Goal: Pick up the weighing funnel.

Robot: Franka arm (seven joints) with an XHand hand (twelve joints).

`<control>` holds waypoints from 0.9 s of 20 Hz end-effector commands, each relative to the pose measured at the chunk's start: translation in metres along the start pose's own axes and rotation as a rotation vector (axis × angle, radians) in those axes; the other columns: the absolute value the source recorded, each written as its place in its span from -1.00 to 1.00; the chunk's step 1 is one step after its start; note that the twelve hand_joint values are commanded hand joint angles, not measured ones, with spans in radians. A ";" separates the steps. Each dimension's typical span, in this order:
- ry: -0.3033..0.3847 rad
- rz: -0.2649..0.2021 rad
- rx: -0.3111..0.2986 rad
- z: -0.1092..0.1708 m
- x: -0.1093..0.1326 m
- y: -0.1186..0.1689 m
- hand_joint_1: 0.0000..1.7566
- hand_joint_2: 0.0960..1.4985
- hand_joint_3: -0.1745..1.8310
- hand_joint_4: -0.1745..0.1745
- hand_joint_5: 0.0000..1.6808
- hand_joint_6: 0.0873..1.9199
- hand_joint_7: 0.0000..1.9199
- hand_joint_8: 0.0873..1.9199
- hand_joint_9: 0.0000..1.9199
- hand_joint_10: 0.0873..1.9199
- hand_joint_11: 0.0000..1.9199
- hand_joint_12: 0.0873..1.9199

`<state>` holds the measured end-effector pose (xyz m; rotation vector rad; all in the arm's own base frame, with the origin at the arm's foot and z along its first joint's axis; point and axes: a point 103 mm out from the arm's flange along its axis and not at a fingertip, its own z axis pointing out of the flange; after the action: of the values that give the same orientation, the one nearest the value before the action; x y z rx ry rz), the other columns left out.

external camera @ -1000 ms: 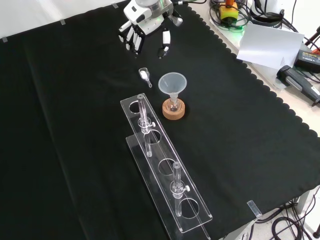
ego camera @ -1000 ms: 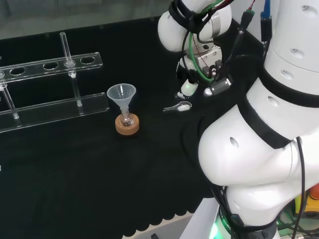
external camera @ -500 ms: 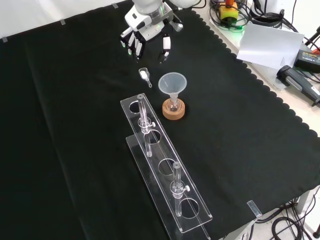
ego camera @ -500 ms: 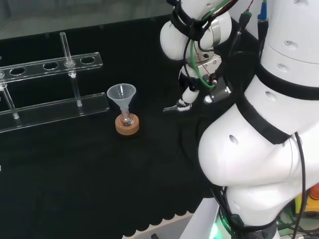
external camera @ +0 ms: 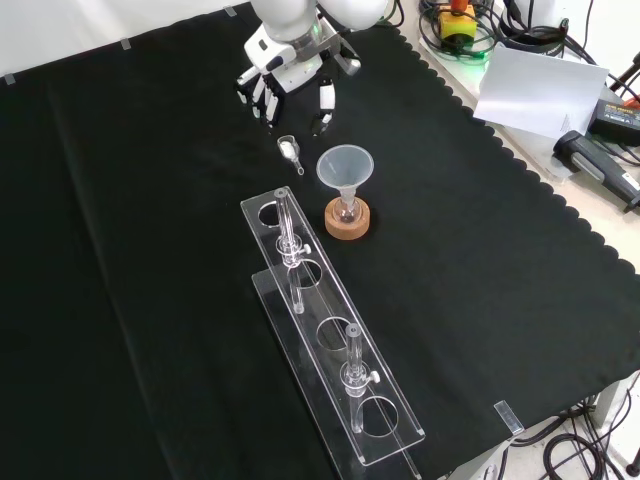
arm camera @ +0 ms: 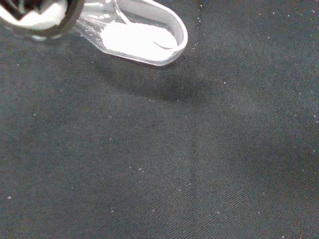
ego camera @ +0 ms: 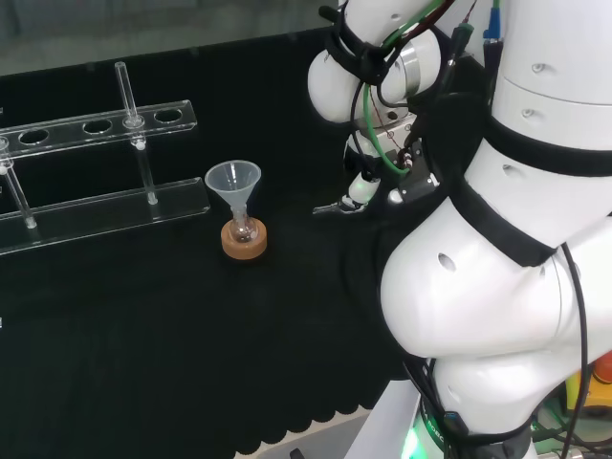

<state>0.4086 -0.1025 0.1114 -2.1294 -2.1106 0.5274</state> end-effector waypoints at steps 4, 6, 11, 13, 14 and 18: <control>0.003 0.002 0.021 0.012 -0.006 0.007 -0.07 -0.45 -0.20 0.74 0.05 -0.67 0.22 -0.75 -0.25 -0.66 -1.00 0.29; 0.003 -0.001 0.025 0.015 -0.007 0.009 -0.06 -0.45 -0.20 0.73 0.04 -0.66 0.21 -0.75 -0.25 -0.67 -1.00 0.29; 0.011 -0.007 0.028 0.018 -0.007 0.013 -0.06 -0.45 -0.20 0.72 0.03 -0.65 0.21 -0.75 -0.25 -0.67 -1.00 0.29; 0.012 -0.010 0.031 0.019 -0.007 0.015 -0.06 -0.45 -0.19 0.71 0.02 -0.65 0.21 -0.75 -0.25 -0.67 -1.00 0.29; 0.011 -0.014 0.033 0.019 -0.007 0.016 -0.06 -0.46 -0.19 0.71 0.02 -0.65 0.21 -0.75 -0.25 -0.67 -1.00 0.29; 0.011 -0.020 0.044 0.021 -0.005 0.019 -0.06 -0.46 -0.19 0.66 -0.02 -0.66 0.20 -0.75 -0.25 -0.67 -1.00 0.28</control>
<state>0.4188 -0.1130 0.0892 -2.0931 -2.0934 0.5462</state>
